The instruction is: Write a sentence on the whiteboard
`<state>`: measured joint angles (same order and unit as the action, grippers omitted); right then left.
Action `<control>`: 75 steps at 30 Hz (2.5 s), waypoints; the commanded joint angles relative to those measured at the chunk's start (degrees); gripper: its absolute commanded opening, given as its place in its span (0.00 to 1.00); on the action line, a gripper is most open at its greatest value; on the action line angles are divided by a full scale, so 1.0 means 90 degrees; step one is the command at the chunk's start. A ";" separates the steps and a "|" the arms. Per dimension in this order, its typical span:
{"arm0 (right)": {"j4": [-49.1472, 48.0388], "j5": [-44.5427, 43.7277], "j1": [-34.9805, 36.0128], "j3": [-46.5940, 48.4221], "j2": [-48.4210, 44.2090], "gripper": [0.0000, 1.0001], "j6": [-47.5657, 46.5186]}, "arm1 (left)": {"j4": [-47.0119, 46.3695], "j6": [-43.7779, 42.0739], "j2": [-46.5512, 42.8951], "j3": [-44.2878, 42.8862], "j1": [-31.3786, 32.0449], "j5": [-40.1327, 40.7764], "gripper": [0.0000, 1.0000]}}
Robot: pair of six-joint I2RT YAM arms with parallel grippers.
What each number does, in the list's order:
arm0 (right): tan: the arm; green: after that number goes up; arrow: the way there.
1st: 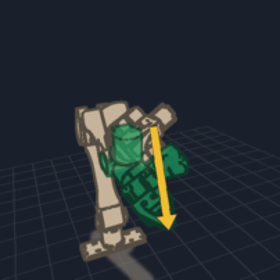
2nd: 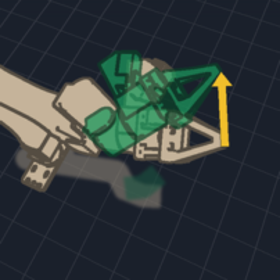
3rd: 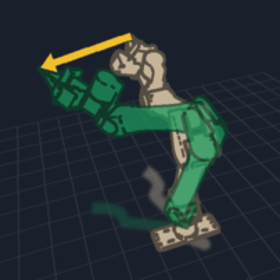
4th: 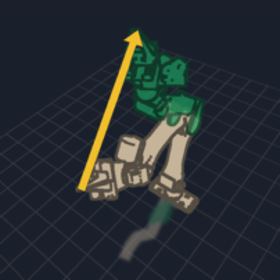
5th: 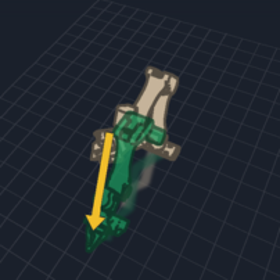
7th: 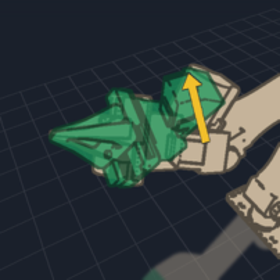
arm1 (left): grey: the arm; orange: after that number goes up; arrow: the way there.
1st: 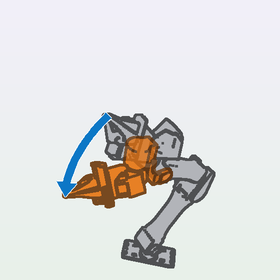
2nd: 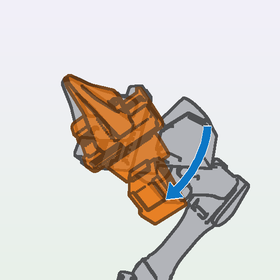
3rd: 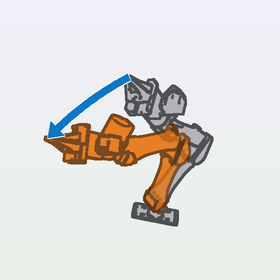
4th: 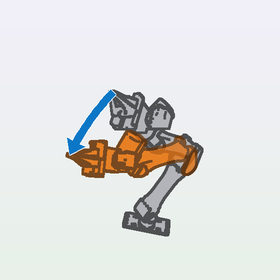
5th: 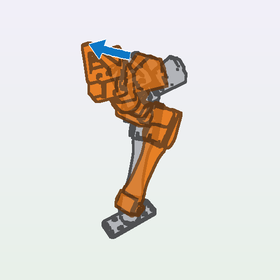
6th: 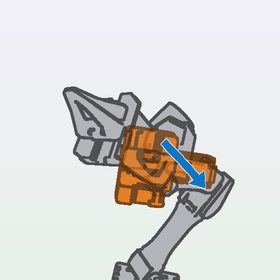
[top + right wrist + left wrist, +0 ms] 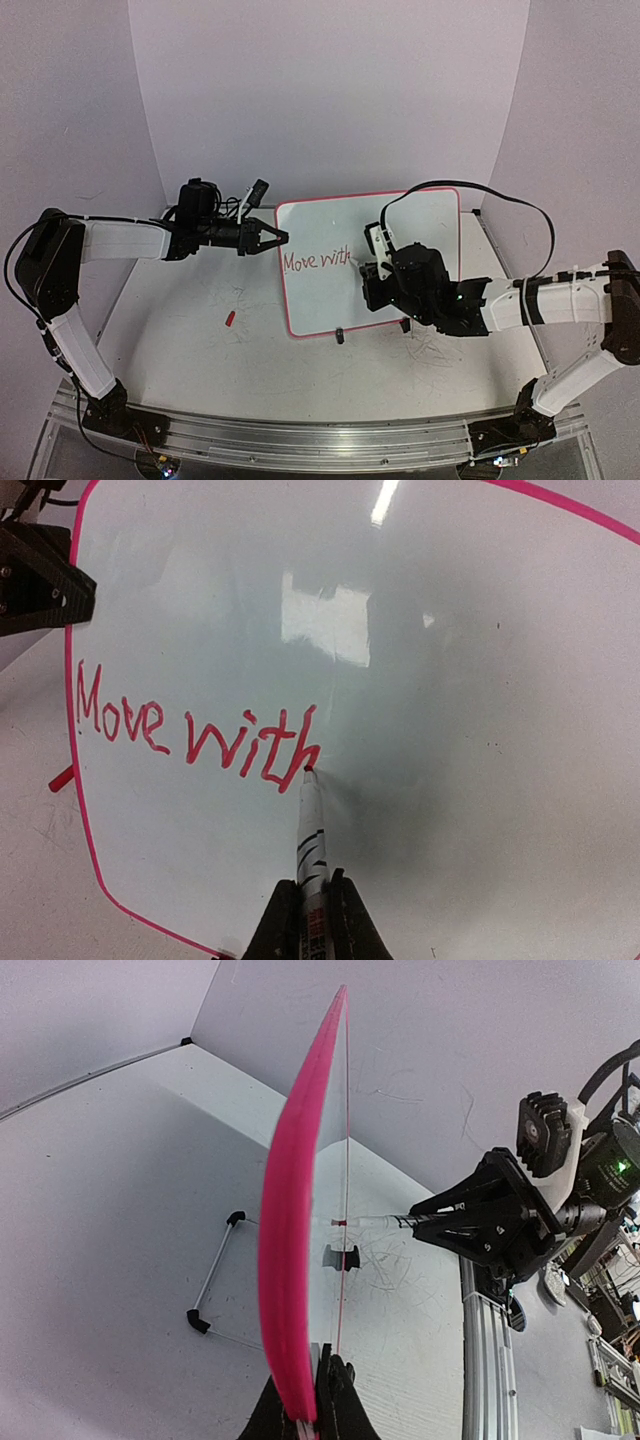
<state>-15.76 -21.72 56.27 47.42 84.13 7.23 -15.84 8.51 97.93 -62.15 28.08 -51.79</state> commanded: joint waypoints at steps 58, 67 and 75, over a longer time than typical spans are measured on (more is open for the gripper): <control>-0.0490 0.0657 -0.0482 -0.0616 -0.1517 0.00 -0.1049 | 0.1045 -0.1296 -0.0177 -0.0236 0.0298 0.1190 0.00; -0.0456 0.1197 -0.0483 -0.0514 -0.1419 0.00 -0.1129 | 0.1030 -0.1152 -0.0205 -0.0282 0.0299 0.1479 0.00; -0.0260 0.1563 -0.0431 -0.0434 -0.1247 0.00 -0.1261 | 0.1034 -0.1151 -0.0187 -0.0304 0.0298 0.1582 0.00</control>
<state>-18.27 -9.78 52.06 41.04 72.30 -3.06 -8.97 3.40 96.51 -64.82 30.94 -46.49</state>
